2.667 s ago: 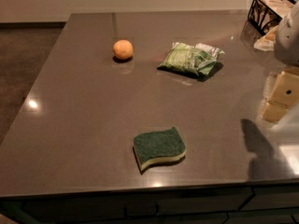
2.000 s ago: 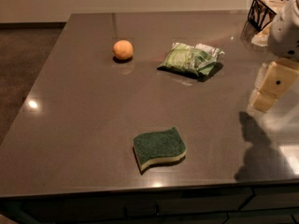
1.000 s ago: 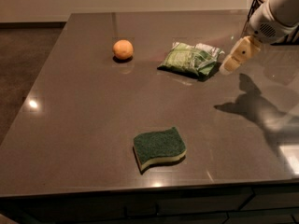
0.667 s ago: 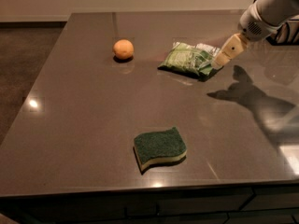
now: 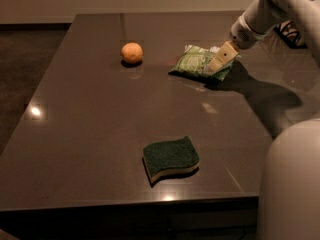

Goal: Move green jalapeno chip bag near sponge

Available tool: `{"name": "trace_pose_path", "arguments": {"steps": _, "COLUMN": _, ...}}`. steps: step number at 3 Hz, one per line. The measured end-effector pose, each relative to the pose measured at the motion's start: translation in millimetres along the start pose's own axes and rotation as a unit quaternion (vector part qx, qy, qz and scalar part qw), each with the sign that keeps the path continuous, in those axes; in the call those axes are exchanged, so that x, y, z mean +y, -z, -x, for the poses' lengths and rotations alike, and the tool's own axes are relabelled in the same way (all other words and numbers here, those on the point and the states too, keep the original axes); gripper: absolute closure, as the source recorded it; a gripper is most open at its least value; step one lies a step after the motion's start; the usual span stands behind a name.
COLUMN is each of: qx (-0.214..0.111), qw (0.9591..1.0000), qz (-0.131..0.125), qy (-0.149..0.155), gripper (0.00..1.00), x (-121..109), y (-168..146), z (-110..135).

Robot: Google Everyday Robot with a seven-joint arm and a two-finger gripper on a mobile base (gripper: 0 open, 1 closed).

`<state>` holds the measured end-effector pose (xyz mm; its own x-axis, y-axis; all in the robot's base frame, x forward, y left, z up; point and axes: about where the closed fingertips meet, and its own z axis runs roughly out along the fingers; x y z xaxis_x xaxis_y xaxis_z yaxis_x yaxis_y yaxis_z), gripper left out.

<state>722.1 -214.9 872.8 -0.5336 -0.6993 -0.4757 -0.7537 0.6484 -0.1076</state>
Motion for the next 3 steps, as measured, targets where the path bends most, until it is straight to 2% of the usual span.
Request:
{"name": "trace_pose_path", "arguments": {"steps": 1, "qx": 0.002, "qw": 0.9996, "qz": 0.027, "qy": -0.001, "gripper": 0.0, "x": 7, "y": -20, "z": 12}}
{"name": "trace_pose_path", "arguments": {"steps": 2, "qx": 0.0, "qw": 0.9989, "qz": 0.047, "qy": 0.008, "gripper": 0.18, "x": 17, "y": -29, "z": 24}}
{"name": "trace_pose_path", "arguments": {"steps": 3, "qx": -0.008, "qw": 0.998, "qz": 0.057, "qy": 0.024, "gripper": 0.41, "x": 28, "y": -27, "z": 35}}
